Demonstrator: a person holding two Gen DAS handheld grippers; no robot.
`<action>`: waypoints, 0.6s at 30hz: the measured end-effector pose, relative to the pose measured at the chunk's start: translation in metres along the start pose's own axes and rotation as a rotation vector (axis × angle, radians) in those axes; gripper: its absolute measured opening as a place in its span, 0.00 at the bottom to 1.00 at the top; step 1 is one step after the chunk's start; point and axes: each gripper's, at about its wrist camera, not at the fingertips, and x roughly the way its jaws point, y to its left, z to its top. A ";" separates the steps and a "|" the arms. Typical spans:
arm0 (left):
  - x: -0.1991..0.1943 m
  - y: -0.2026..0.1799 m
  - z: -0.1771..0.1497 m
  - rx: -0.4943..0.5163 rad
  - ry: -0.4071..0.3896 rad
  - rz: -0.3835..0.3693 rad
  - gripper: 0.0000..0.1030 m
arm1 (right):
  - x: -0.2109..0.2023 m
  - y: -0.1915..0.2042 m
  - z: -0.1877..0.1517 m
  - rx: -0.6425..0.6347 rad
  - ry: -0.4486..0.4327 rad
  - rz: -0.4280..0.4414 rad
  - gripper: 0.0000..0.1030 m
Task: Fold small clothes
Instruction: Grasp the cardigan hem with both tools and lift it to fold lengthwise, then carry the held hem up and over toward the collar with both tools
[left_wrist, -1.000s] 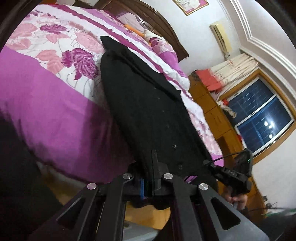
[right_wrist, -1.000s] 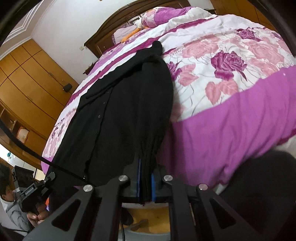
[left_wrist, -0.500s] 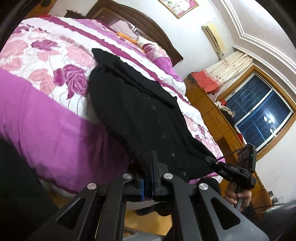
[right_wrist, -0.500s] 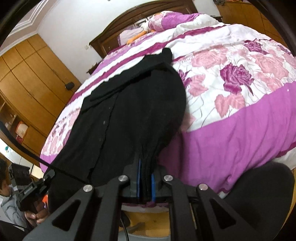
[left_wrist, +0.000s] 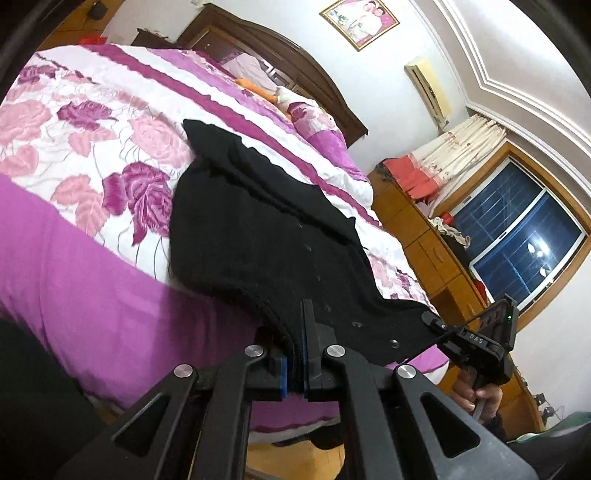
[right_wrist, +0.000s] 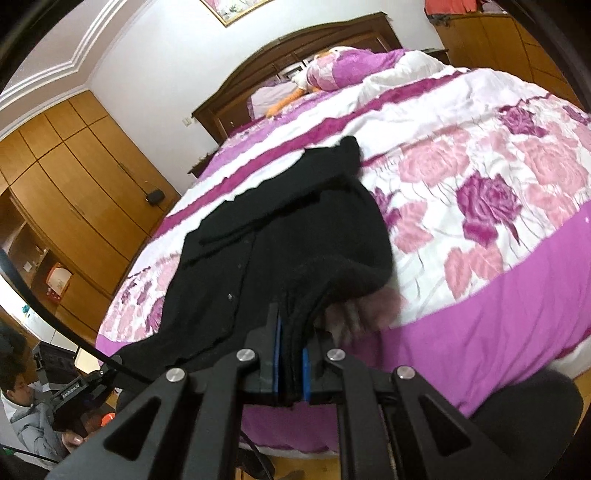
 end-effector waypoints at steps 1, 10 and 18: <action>0.001 -0.001 0.002 0.002 -0.005 0.003 0.00 | 0.002 0.001 0.002 -0.004 -0.005 0.003 0.08; 0.016 -0.006 0.039 0.030 -0.047 0.014 0.00 | 0.019 0.003 0.026 -0.014 -0.026 0.018 0.08; 0.053 -0.009 0.088 0.064 -0.069 0.040 0.00 | 0.055 -0.004 0.076 -0.017 -0.042 0.041 0.08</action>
